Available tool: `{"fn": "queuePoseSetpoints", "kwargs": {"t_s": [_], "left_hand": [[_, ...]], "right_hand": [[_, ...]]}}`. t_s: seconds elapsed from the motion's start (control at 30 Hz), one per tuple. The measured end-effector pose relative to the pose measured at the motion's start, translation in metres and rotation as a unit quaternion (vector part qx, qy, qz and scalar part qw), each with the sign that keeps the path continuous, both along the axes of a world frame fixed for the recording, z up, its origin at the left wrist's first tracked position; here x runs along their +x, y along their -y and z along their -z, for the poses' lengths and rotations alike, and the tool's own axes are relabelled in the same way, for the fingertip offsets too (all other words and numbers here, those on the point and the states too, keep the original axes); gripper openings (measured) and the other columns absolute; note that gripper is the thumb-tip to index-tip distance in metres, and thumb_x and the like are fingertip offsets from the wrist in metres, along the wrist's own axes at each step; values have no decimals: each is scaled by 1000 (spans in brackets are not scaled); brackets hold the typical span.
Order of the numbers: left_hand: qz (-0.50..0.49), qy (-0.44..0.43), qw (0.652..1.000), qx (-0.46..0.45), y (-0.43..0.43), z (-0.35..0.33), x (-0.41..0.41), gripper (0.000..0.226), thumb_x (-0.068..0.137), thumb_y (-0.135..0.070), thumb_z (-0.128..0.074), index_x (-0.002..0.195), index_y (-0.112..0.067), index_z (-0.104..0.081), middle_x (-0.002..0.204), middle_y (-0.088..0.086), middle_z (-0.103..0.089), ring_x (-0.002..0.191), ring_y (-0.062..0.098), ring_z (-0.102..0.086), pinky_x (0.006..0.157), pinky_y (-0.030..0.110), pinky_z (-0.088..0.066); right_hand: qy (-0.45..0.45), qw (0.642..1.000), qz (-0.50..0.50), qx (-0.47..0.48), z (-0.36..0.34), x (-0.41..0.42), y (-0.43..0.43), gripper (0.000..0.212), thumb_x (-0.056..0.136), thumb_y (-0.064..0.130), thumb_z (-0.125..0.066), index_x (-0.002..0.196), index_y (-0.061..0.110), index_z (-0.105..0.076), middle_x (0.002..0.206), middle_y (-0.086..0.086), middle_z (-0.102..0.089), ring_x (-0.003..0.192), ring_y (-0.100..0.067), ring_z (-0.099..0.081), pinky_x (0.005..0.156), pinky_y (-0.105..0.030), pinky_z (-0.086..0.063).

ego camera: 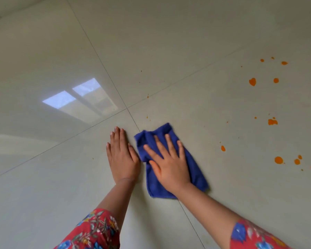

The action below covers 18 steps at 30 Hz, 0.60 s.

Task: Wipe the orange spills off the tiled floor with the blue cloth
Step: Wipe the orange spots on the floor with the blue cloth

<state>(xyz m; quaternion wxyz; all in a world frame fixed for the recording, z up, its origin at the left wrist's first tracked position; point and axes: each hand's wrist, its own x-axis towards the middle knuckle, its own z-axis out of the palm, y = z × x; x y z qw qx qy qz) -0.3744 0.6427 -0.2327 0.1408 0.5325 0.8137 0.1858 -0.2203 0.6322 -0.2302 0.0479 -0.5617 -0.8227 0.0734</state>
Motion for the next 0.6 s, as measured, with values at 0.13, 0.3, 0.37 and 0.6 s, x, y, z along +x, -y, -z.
{"fn": "queuePoseSetpoints", "kwargs": {"t_s": [0.13,0.3,0.37,0.6], "left_hand": [[-21,4,1000,18,-3,-4,3,53,89,-23,-36,139,-9,-44,152,8,-37,142,25,-29,117,34,-13],[23,-12,999,33,-60,-9,4,49,93,-24,-36,138,-7,-43,146,12,-42,139,29,-32,116,38,-20],[59,-44,997,-1,-72,-3,7,57,95,-29,-29,149,-15,-30,159,2,-24,148,18,-15,119,36,-9],[85,-81,991,-58,-74,1,5,59,96,-37,-16,154,-27,-14,161,-12,-4,148,6,0,119,38,-2]], "right_hand": [[-11,999,-41,-3,2,-27,-83,49,96,47,-33,144,42,-40,155,4,-36,145,-28,-28,114,-54,-22],[-14,993,113,32,7,-7,-103,50,97,48,-30,144,37,-42,155,3,-37,145,-26,-30,117,-48,-20],[-13,995,92,43,8,-10,-101,50,98,47,-31,145,36,-41,154,2,-39,144,-27,-31,117,-49,-23],[-14,996,83,40,9,1,-190,48,96,47,-33,143,38,-44,150,2,-44,143,-26,-34,115,-49,-21]]}}
